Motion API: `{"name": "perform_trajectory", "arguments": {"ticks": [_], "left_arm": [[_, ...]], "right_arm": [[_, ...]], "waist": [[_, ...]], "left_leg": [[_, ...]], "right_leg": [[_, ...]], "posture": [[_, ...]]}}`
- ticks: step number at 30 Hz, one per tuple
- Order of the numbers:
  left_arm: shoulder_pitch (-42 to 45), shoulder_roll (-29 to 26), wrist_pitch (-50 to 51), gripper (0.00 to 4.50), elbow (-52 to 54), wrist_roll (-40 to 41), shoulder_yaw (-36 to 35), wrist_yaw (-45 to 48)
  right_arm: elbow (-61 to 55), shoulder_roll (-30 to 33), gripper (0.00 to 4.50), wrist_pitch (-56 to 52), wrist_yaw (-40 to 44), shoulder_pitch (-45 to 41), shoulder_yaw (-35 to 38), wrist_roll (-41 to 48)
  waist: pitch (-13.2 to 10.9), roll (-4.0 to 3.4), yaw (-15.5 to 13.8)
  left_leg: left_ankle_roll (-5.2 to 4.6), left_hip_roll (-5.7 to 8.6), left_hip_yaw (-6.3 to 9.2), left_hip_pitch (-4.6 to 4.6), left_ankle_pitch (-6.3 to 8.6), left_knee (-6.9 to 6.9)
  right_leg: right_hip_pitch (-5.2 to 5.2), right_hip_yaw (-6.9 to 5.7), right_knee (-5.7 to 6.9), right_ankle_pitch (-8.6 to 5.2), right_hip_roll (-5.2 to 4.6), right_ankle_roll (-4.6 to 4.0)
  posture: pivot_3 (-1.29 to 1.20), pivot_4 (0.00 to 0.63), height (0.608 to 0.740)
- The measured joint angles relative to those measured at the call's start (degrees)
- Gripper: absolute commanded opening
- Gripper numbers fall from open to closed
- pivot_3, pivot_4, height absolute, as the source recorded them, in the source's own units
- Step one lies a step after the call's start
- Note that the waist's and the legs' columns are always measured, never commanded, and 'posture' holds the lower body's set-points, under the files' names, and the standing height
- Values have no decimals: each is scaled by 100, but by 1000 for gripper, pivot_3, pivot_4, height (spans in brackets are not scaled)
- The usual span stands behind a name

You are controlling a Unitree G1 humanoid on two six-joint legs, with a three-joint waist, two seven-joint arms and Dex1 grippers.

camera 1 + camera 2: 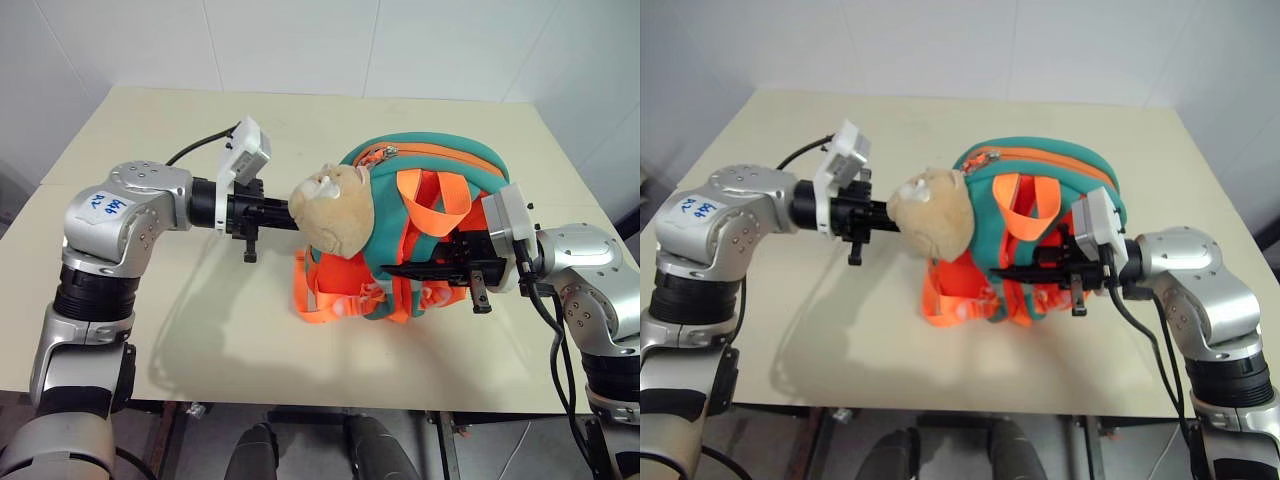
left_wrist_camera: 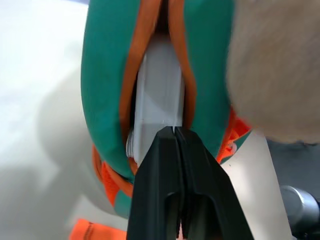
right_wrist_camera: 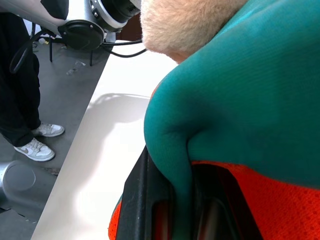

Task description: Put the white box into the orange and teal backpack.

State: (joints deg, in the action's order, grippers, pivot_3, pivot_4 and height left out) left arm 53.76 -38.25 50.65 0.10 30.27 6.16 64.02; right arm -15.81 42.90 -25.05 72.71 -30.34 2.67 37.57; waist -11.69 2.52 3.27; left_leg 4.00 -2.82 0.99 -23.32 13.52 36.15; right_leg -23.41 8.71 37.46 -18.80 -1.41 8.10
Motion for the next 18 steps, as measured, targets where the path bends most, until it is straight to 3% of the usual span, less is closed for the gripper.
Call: {"name": "perform_trajectory", "arguments": {"ticks": [10,18], "left_arm": [[305,579,-544,0,-783,-371,427,149],[347,718,-665,0,-951,-409,394,192]], "right_arm": [[0,-35,19,4,-82,-2,0,-44],[1,-41,19,4,-102,-4,-3,-59]], "waist": [[0,0,-5],[0,0,1]], "left_leg": [[0,0,-1,0,0,-3],[0,0,-1,-1,0,-5]], "right_leg": [[-1,1,-2,0,0,0],[-2,1,-2,0,0,0]], "posture": [[0,150,740],[0,150,740]]}}
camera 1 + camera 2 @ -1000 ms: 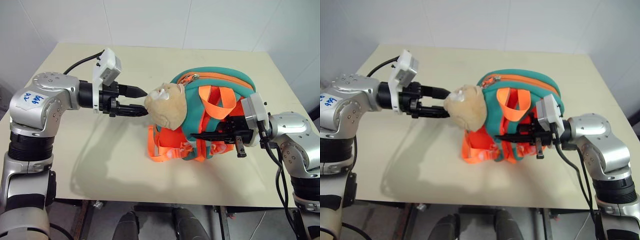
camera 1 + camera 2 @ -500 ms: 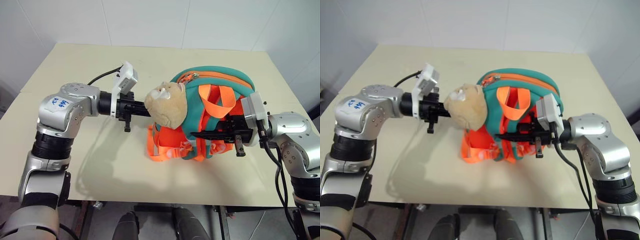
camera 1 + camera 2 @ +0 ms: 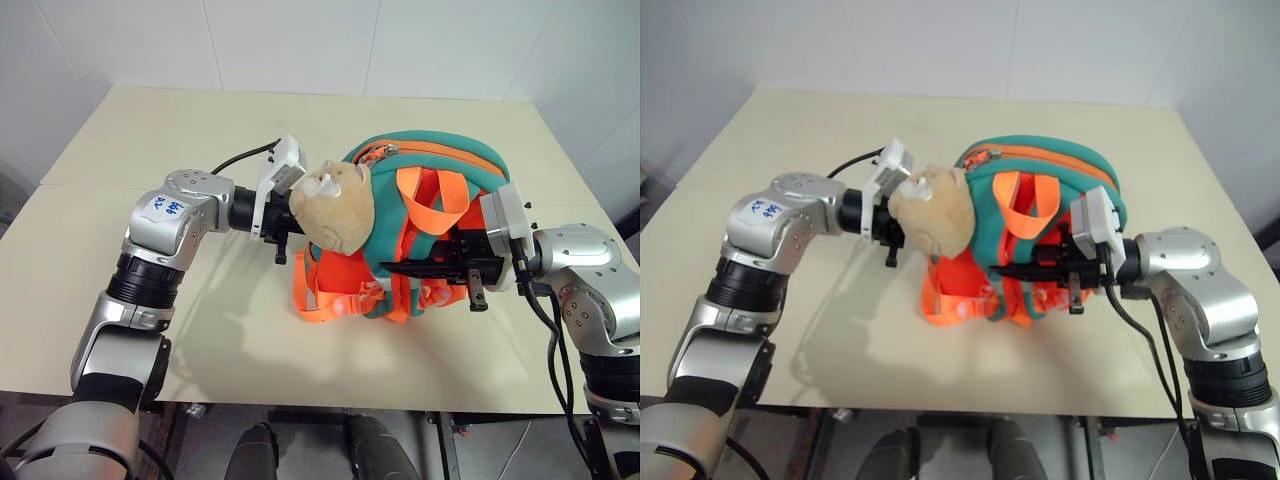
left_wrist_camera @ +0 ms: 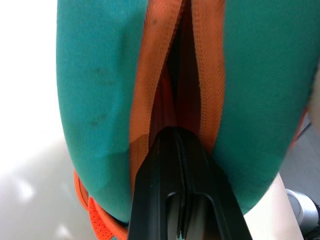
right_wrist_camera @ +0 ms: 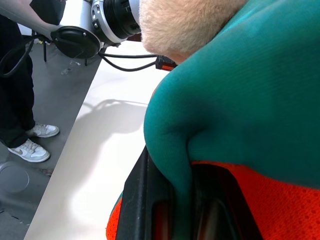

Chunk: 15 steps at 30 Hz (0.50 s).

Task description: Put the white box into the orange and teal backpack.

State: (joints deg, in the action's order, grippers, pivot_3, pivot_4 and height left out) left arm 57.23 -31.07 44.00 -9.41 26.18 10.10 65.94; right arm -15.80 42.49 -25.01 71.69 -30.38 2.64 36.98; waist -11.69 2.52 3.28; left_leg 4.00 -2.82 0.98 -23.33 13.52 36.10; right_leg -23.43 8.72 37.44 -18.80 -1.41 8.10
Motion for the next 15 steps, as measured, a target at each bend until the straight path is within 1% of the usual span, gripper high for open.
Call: {"name": "perform_trajectory", "arguments": {"ticks": [2,5,10,13,14,15], "left_arm": [[57,-112,150,0,52,139,-157,34],[89,-616,470,616,425,402,-437,283],[52,-1240,861,2194,742,760,-947,414],[-264,-1710,1037,3098,851,883,-1210,434],[-392,-1809,1081,3490,859,943,-1322,434],[-554,-1905,1122,3762,866,1012,-1471,442]], "right_arm": [[-2,0,19,0,-3,0,0,1],[-7,-1,19,0,-12,1,0,-1],[-6,-8,19,0,-35,-2,-4,-10],[0,-15,19,7,-34,0,-7,-14],[2,-16,19,9,-33,-3,-9,-16],[7,-16,19,14,-29,-3,-9,-21]], "waist": [[0,0,8],[0,0,33],[0,0,11],[0,-1,34],[0,-1,38],[0,-1,38]], "left_leg": [[0,0,0,0,0,-1],[0,0,0,1,0,-7],[0,0,1,1,0,-1],[0,-1,-1,3,0,-2],[0,-2,0,3,0,-4],[0,-2,0,4,0,-4]], "right_leg": [[-1,0,1,0,0,0],[-2,0,0,-1,0,-1],[0,-2,0,-1,-1,-1],[-1,0,3,-1,-1,-2],[-2,-2,3,-2,0,-3],[-2,-2,5,-3,0,-5]], "posture": [[0,150,740],[0,150,740],[0,150,740],[0,150,740],[0,150,740],[0,150,740]]}}
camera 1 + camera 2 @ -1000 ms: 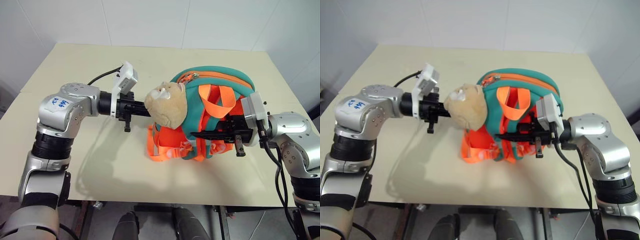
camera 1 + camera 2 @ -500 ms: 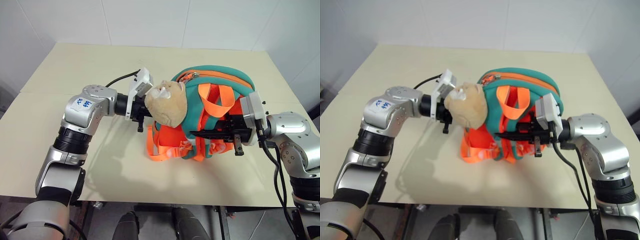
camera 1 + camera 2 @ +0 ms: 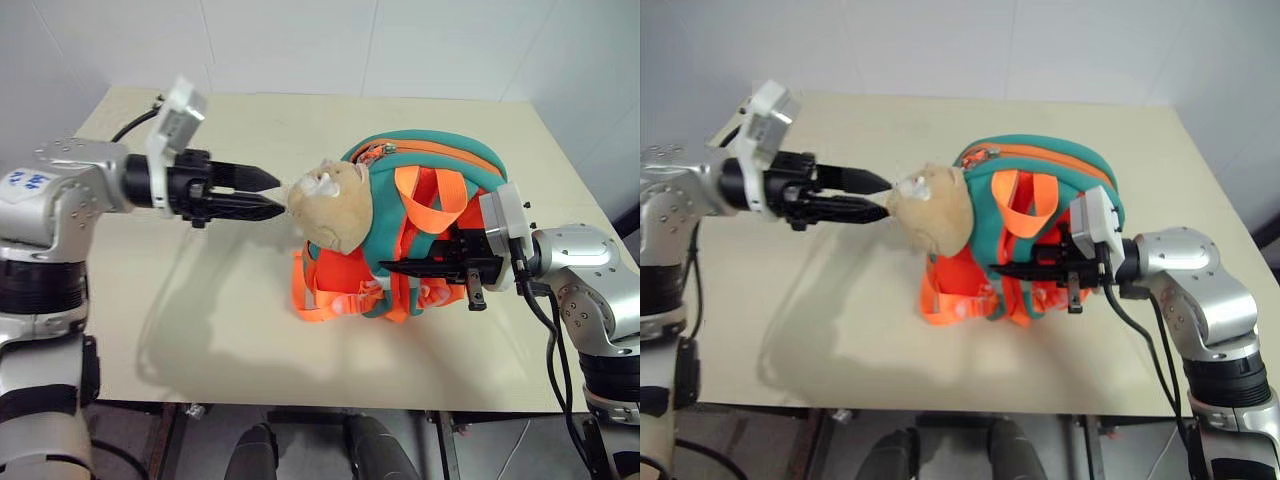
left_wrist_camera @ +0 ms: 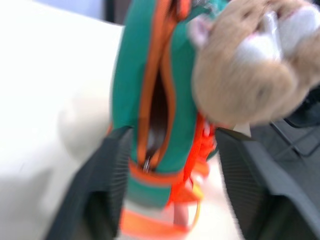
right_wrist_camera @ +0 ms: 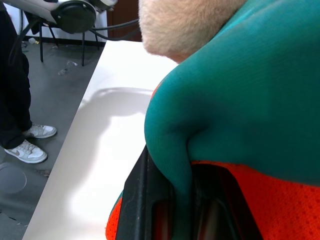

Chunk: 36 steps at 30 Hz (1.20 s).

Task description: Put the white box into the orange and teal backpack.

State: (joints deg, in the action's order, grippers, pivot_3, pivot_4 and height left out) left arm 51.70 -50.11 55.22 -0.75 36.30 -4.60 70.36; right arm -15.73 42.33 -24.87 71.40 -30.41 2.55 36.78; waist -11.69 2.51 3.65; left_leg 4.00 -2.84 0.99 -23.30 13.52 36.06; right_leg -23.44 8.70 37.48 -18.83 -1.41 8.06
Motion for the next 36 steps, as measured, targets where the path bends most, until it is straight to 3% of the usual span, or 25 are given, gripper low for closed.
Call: {"name": "perform_trajectory", "arguments": {"ticks": [3,8,14,20,31,35,36], "left_arm": [[-318,-42,150,4500,24,269,-353,-3],[-589,370,209,4500,182,871,-888,-131],[-899,1340,-197,4500,216,1271,-921,-243],[-849,1874,-727,4500,116,1333,-873,-258],[-504,2132,-820,4500,-6,1297,-140,-74],[-432,2060,-1125,4500,37,914,256,-57],[-392,2050,-1142,4314,38,882,286,-69]], "right_arm": [[5,0,19,6,10,-1,0,-20],[39,-18,19,11,43,-8,0,-24],[49,-93,19,12,53,-12,0,0],[-26,-246,19,12,-81,274,50,126],[-291,-265,19,11,-379,501,71,229],[-295,-265,19,13,-445,564,71,231],[-295,-265,19,17,-464,596,71,232]], "waist": [[0,0,-17],[0,0,-49],[0,1,-31],[0,1,-44],[0,1,-32],[0,1,-36],[0,1,-43]], "left_leg": [[0,0,1,-2,0,2],[0,0,1,-1,0,5],[1,0,0,0,0,6],[1,1,1,-1,0,5],[1,2,1,0,0,5],[1,2,1,0,0,4],[1,2,1,0,0,4]], "right_leg": [[1,-1,-2,0,0,0],[5,-3,-3,0,-2,0],[4,-1,-1,2,-2,1],[5,-1,-3,2,-2,2],[6,1,-6,4,-1,5],[6,1,-7,4,-1,5],[6,1,-7,4,-1,5]], "posture": [[0,150,740],[0,150,740],[0,150,740],[0,150,740],[0,150,740],[0,150,740],[0,150,740]]}}
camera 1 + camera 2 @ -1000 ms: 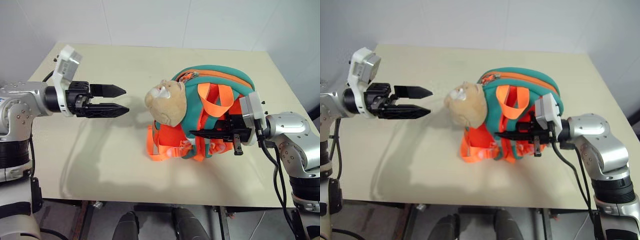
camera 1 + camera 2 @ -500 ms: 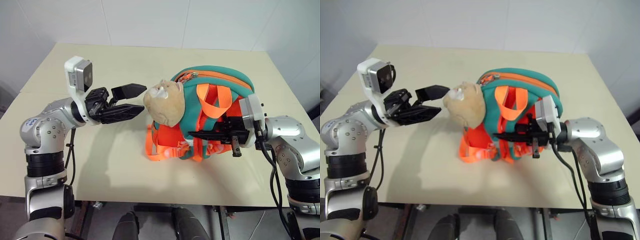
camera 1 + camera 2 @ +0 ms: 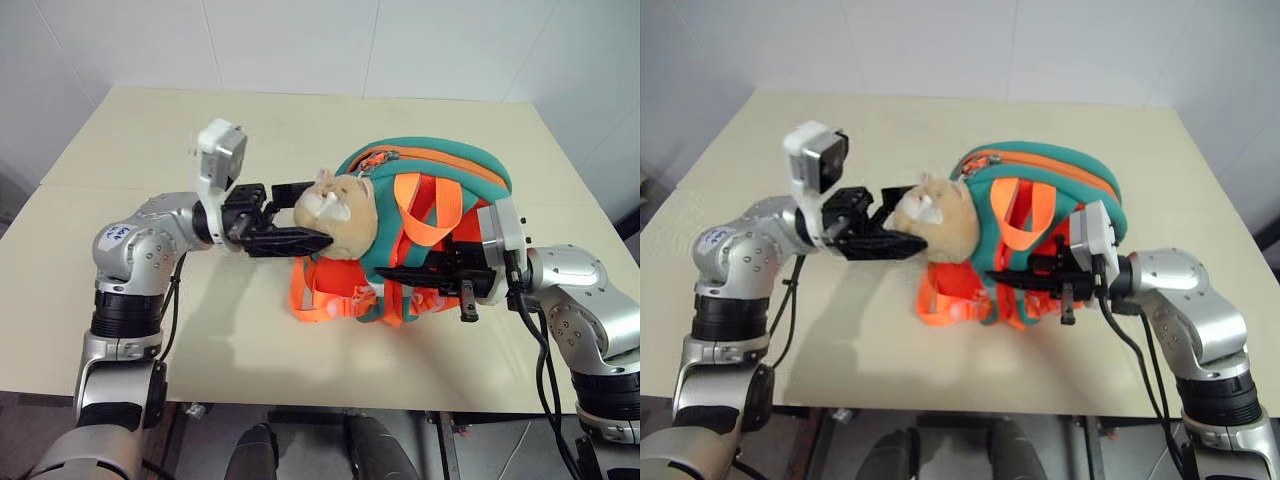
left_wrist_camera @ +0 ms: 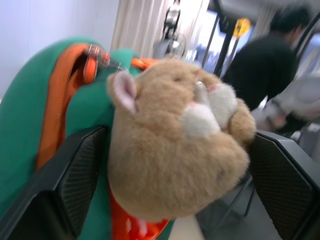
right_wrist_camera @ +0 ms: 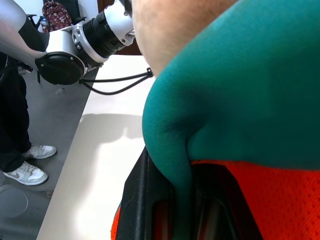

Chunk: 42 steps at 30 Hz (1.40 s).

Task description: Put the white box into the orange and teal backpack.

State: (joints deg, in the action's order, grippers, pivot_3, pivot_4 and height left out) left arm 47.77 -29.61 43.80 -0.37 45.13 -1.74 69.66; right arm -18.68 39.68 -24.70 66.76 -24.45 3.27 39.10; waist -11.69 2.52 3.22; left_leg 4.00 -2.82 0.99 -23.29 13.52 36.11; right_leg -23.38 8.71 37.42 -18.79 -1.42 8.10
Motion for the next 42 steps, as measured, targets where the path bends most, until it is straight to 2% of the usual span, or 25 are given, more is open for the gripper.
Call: {"name": "perform_trajectory", "arguments": {"ticks": [2,10,12,14,21,27,36,42], "left_arm": [[97,-71,-17,3877,0,-77,52,-15],[460,-458,45,1538,18,-414,333,15],[532,-537,81,1133,17,-434,343,59],[624,-721,105,927,14,-490,368,143],[983,-1262,112,832,-128,-731,581,679],[1510,-1547,-318,832,-930,-1223,911,1317],[2100,-1400,-949,831,-1975,-1808,1074,1626],[2208,-1385,-780,816,-1879,-1814,1072,1626]], "right_arm": [[-4,-1,19,23,-30,34,3,5],[-30,-126,19,204,-231,182,68,1],[-31,-208,19,229,-309,211,137,4],[-36,-274,19,254,-397,271,188,30],[-174,-314,19,338,-523,480,243,99],[-269,-341,19,338,-612,593,346,202],[-359,-341,19,334,-683,753,389,305],[-410,-341,19,334,-745,858,395,318]], "waist": [[0,0,-2],[0,0,7],[0,0,7],[0,0,15],[0,0,16],[0,0,17],[0,0,2],[0,0,15]], "left_leg": [[0,1,0,0,0,2],[0,1,-1,0,0,-4],[0,1,0,0,0,-4],[0,1,-1,0,0,-5],[0,1,-1,0,0,-6],[0,1,-1,0,0,-6],[-1,0,1,-6,1,-11],[-1,0,1,-6,1,-15]], "right_leg": [[1,0,0,0,0,0],[0,1,-2,0,0,0],[0,0,-2,-1,1,0],[0,1,-2,-1,1,-1],[-1,0,-3,-3,2,-3],[-1,0,-3,-4,4,-5],[-6,-1,-4,-7,4,-6],[-9,0,-3,-8,5,-4]], "posture": [[0,150,740],[0,150,740],[0,150,740],[0,150,740],[0,150,740],[0,150,740],[0,150,740],[0,150,740]]}}
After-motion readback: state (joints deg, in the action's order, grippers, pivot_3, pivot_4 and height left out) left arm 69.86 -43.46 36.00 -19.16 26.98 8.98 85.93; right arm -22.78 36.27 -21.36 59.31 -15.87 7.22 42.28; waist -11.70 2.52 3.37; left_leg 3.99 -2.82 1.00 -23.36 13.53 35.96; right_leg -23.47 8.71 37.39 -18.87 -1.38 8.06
